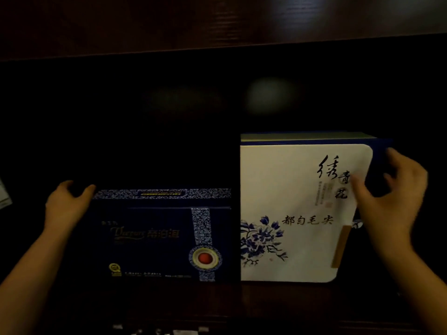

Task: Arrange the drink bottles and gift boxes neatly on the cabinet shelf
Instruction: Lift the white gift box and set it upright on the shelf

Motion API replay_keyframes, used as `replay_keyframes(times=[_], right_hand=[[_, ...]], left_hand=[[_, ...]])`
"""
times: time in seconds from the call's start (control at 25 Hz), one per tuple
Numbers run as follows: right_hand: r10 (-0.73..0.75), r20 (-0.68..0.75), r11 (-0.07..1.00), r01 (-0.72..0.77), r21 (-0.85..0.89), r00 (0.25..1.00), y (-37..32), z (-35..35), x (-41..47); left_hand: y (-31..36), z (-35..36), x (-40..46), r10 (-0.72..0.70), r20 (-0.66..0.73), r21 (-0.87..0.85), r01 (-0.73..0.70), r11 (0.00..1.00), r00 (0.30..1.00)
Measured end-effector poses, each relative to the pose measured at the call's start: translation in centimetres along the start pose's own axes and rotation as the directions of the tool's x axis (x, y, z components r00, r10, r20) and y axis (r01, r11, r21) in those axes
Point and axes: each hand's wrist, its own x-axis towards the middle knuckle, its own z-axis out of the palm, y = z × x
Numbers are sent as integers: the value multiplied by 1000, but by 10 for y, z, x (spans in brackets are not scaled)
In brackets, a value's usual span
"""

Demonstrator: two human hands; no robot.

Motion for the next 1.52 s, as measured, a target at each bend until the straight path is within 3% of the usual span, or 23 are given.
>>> replay_keyframes(times=[0.08, 0.16, 0.24, 0.36, 0.56, 1.04, 1.16, 1.32, 1.4, 1.52], right_hand=[[-198, 82, 979, 192, 74, 977, -39, 17, -45], [-262, 302, 959, 211, 190, 917, -74, 43, -89], [-227, 534, 969, 134, 208, 814, -98, 69, -123], [-54, 669, 996, -7, 88, 742, -111, 100, -149], [93, 684, 995, -85, -46, 724, -121, 116, -160], [150, 625, 946, -296, 135, 766, -116, 113, -159], [89, 613, 971, -205, 121, 785, -110, 108, -161], [-47, 636, 990, 121, -75, 770, -102, 107, -171], [-70, 632, 984, 158, -84, 771, -103, 108, -173], [-60, 607, 996, 92, -22, 792, -105, 109, -173]], left_hand=[[-16, 3, 4, -18, 98, 44, 13, 999, 995], [-25, 8, 3, 13, 175, 35, -20, 999, 984], [-31, 11, 3, 19, 219, 37, -28, 999, 976], [-37, 14, 3, -6, 256, 12, 3, 1000, 967], [-41, 15, 2, -3, 259, -64, 20, 998, 966], [-38, 7, -3, 1, 244, -47, 11, 999, 970], [-36, 6, -9, 15, 230, -30, -9, 1000, 973], [-37, 2, -15, 17, 241, -52, -5, 999, 970], [-38, -1, -17, 10, 245, -73, 8, 997, 970], [-39, -4, -22, -3, 244, -83, 24, 996, 970]])
